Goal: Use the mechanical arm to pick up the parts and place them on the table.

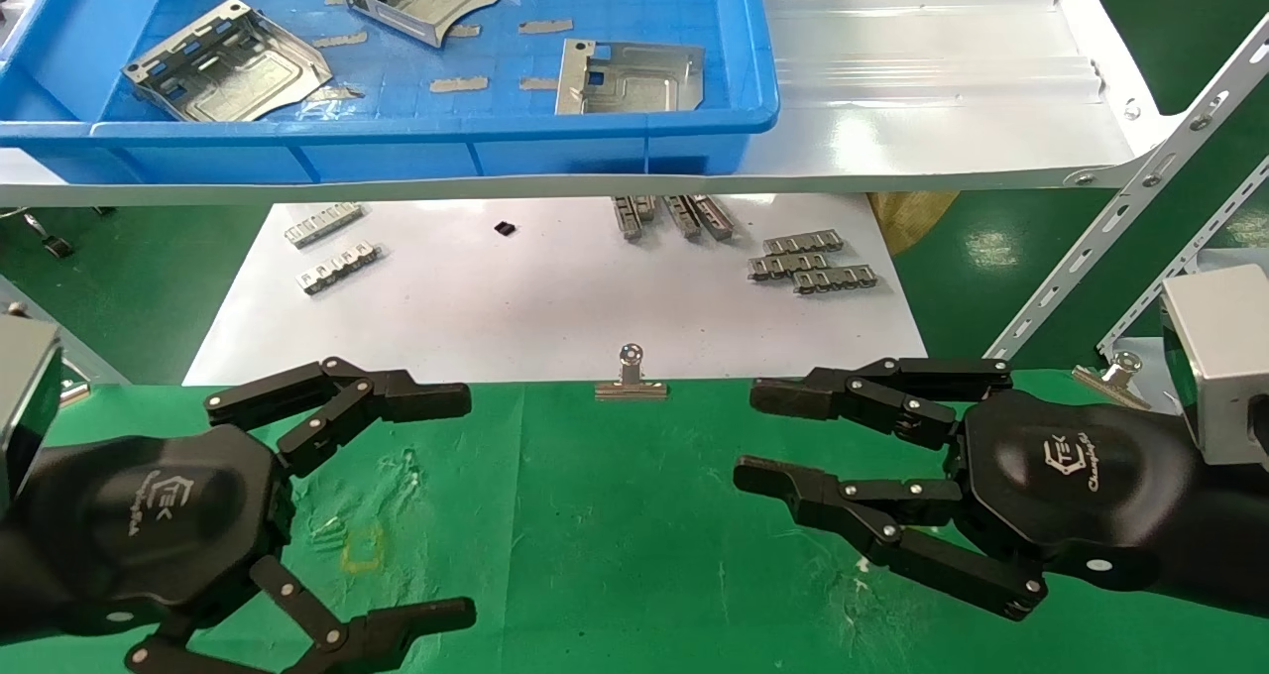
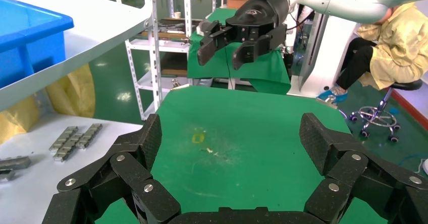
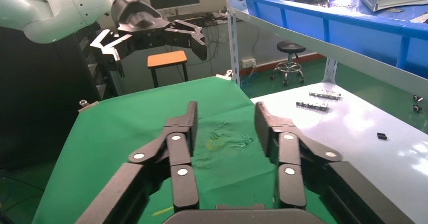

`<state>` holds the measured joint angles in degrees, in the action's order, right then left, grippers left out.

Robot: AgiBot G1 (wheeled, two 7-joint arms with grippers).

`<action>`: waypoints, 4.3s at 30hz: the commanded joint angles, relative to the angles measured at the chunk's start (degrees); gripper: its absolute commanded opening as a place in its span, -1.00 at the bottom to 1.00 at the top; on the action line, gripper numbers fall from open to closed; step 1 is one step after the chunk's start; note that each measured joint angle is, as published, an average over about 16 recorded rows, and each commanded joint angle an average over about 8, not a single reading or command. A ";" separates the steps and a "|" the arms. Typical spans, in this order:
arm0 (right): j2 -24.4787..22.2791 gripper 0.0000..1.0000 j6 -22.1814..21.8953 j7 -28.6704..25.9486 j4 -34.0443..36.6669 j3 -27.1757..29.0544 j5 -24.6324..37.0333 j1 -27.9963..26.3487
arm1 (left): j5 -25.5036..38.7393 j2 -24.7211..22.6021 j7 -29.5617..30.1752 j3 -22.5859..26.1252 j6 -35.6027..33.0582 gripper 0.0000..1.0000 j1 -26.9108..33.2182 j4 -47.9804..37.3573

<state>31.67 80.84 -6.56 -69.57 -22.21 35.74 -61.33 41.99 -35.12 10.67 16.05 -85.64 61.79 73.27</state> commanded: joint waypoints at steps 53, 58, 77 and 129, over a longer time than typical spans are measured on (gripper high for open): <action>0.00 1.00 0.00 0.00 0.00 0.00 0.00 0.00 | 35.26 -36.67 -11.97 12.56 44.29 -1.00 55.73 -70.25; 0.00 1.00 0.00 0.00 0.00 0.00 0.00 0.00 | 36.11 -37.33 -11.02 13.15 44.96 -1.00 56.45 -72.59; 0.00 1.00 0.00 0.00 0.00 0.00 0.00 0.00 | 36.96 -37.26 -8.06 13.75 47.02 -1.00 56.62 -74.19; 0.00 1.00 0.00 0.00 0.00 0.00 0.00 0.00 | 23.82 -16.61 -22.19 15.23 -6.62 -1.00 47.24 -50.07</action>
<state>31.67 80.84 -6.56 -69.57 -22.21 35.73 -61.33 64.85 -51.01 -11.27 31.74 -92.08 108.52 23.61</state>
